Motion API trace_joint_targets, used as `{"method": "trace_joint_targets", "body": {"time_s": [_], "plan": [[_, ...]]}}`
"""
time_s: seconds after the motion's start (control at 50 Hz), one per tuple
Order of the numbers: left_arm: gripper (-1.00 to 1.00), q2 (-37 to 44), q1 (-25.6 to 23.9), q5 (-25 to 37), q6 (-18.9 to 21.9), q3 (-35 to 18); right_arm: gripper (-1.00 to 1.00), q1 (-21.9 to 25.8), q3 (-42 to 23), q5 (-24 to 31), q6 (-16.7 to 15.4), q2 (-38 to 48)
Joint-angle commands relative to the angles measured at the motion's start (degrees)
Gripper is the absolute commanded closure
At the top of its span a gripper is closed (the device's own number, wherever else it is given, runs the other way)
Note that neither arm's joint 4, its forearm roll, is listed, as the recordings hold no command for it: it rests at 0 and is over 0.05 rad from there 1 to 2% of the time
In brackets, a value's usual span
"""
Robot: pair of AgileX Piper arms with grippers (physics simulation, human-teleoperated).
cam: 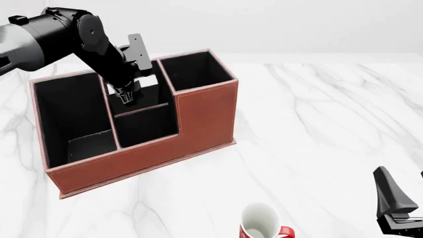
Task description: Pick up the book and place it in the front compartment of the caddy.
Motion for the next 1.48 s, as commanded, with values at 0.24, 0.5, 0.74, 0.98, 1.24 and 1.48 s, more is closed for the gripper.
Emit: {"method": "trace_joint_targets", "body": {"time_s": [0.24, 0.5, 0.74, 0.98, 1.24, 1.48], "plan": [[-1.0, 3.4, 0.0, 0.2, 0.3, -0.6, -1.0, 0.0, 0.1, 0.0, 0.0, 0.0], [-1.0, 2.3, 0.8, 0.7, 1.1, -0.7, -1.0, 0.0, 0.1, 0.0, 0.0, 0.0], [-1.0, -0.6, 0.7, 1.4, 1.5, 0.4, -1.0, 0.0, 0.1, 0.0, 0.0, 0.0], [-1.0, -6.5, -0.9, 2.5, 1.8, 3.5, -1.0, 0.0, 0.1, 0.0, 0.0, 0.0], [-1.0, -16.2, -2.0, 1.5, 3.8, 12.4, -1.0, 0.0, 0.1, 0.0, 0.0, 0.0], [-1.0, -24.8, -4.0, 1.2, 4.5, 19.9, -1.0, 0.0, 0.1, 0.0, 0.0, 0.0]]}}
